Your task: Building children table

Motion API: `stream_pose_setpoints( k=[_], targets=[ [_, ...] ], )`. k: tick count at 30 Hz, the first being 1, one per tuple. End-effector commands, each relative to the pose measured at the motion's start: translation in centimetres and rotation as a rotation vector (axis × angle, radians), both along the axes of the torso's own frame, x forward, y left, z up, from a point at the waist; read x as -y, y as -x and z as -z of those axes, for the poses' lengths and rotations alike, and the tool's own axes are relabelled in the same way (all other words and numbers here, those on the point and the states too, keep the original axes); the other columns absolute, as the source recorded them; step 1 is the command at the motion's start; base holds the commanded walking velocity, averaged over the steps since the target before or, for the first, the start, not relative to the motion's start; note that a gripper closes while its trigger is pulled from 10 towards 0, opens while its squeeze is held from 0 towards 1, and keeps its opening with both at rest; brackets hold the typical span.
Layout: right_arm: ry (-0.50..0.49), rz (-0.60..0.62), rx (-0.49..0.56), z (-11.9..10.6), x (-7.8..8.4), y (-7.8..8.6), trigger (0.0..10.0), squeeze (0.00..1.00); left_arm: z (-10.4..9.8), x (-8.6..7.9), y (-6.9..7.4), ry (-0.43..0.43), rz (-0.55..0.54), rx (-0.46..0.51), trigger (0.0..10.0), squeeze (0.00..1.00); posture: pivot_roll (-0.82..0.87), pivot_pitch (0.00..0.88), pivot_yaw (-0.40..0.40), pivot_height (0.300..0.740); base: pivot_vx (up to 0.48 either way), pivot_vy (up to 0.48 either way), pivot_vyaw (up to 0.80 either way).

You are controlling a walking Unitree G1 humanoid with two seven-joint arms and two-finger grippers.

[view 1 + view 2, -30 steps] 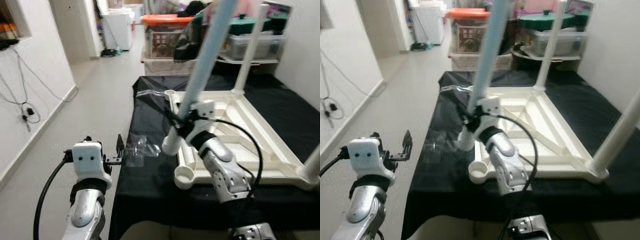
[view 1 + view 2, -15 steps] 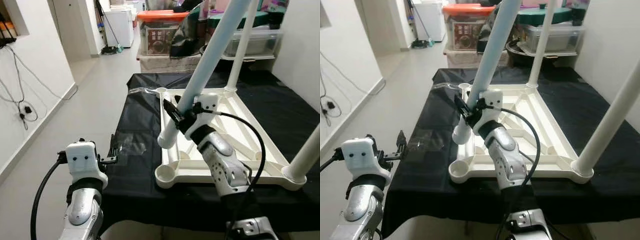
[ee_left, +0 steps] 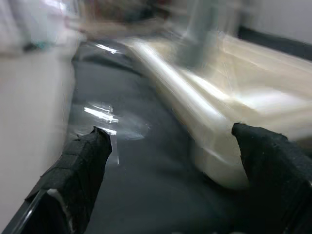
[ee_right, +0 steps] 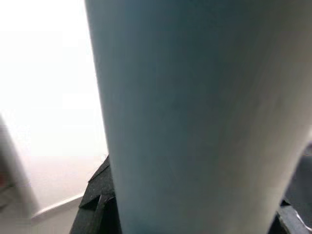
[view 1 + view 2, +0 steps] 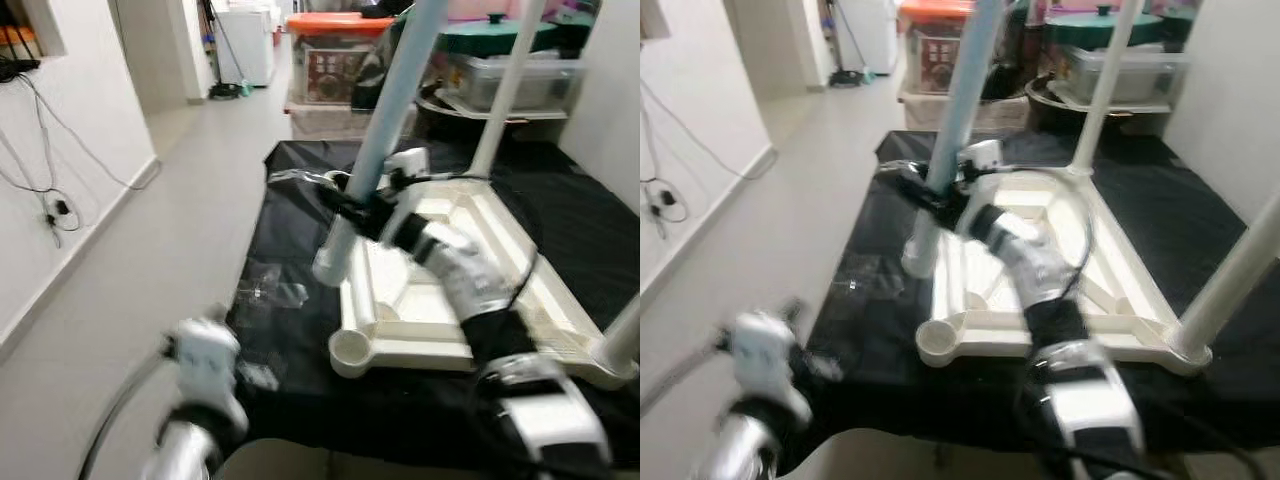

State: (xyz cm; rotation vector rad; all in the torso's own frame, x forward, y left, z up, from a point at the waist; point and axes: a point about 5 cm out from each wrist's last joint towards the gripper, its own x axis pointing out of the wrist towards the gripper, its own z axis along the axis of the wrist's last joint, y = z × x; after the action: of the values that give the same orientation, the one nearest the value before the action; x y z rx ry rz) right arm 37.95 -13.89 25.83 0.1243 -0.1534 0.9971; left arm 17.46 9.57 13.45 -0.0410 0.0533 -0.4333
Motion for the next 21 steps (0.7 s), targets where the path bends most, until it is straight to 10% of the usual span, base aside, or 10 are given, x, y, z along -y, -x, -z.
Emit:
stream_pose_setpoints(
  k=[1,21],
  targets=[
    [-0.038,-0.105,-0.003,-0.5,0.3,0.3,10.0,0.00,-0.3,0.9,0.7,-0.010,0.073,0.024,10.0,0.00,0.09,0.037,-0.009,0.740,0.000,0.000,0.00],
    [0.190,-0.502,0.029,2.3,1.2,2.2,10.0,0.00,-0.6,0.9,4.8,-0.110,0.111,0.024,10.0,0.00,0.15,0.183,0.052,0.740,0.000,0.000,0.00]
  ],
)
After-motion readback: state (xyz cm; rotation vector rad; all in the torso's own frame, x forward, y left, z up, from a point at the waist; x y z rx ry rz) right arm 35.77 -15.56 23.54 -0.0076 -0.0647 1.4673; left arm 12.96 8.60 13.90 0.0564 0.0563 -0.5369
